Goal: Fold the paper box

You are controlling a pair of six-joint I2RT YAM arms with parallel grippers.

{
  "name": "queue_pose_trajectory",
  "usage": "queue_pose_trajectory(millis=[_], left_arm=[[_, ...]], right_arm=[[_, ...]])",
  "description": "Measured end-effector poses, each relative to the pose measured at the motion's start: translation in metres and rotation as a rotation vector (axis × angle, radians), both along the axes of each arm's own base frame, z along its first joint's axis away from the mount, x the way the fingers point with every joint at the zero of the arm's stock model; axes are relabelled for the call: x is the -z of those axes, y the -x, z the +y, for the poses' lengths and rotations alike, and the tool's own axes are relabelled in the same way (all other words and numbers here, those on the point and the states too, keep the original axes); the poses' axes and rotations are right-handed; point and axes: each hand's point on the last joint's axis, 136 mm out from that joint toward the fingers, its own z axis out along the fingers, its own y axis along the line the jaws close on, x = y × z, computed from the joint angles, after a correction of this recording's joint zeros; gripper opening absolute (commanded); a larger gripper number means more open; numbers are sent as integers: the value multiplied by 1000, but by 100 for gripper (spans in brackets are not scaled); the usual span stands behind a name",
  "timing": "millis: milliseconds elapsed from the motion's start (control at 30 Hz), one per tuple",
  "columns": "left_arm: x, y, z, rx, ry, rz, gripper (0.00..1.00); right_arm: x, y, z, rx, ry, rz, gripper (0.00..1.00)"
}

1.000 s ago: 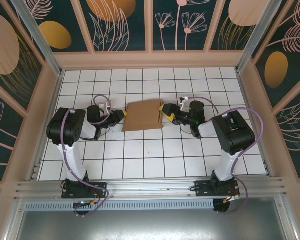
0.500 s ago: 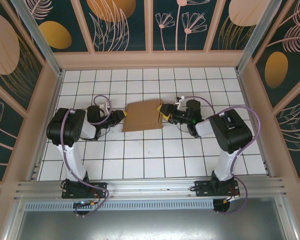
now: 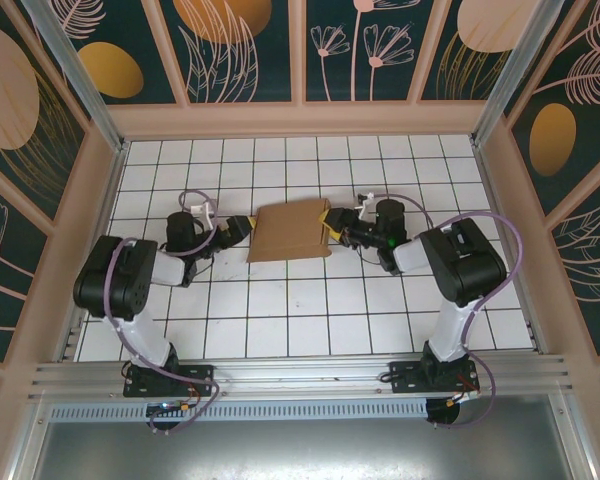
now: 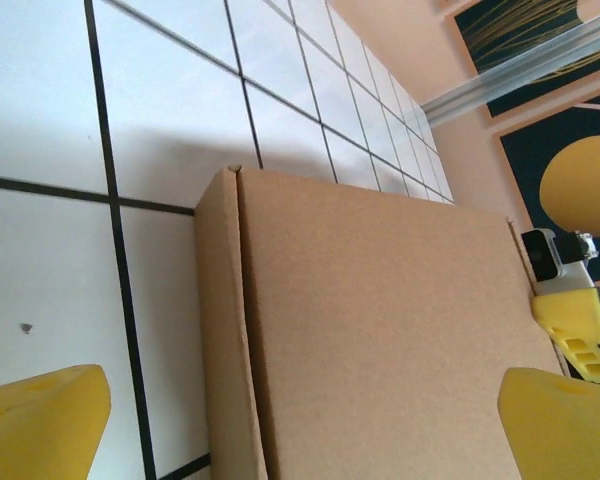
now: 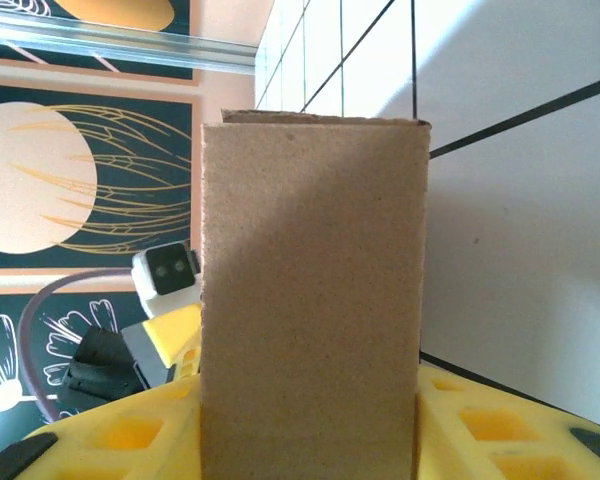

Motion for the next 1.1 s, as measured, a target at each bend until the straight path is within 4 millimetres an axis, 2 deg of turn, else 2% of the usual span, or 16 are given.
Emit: queue_pose_trajectory(millis=[100, 200, 367, 500, 633, 733, 833, 1100], left_arm=[[-27, 2, 8, -39, -77, -132, 99], [-59, 7, 5, -69, -187, -313, 99], [-85, 40, -23, -39, -393, -600, 99], [-89, 59, -27, -51, -558, -766, 99], [-102, 76, -42, -25, -694, -948, 99], [-108, 89, -53, 5, -820, -1098, 99], [-103, 101, -60, 47, -972, -1237, 98], [-92, 100, -71, 61, -1318, -1449, 99]], right_arm=[[-4, 1, -8, 18, -6, 2, 46], [-14, -1, -17, 39, -17, -14, 45], [-32, -1, -35, 77, -36, -42, 46], [-45, 0, -52, 111, -44, -63, 46], [-60, 2, -66, 142, -59, -83, 46], [-70, 5, -71, 142, -70, -101, 45], [-75, 10, -72, 130, -78, -107, 45], [-86, 27, -70, 91, -117, -89, 45]])
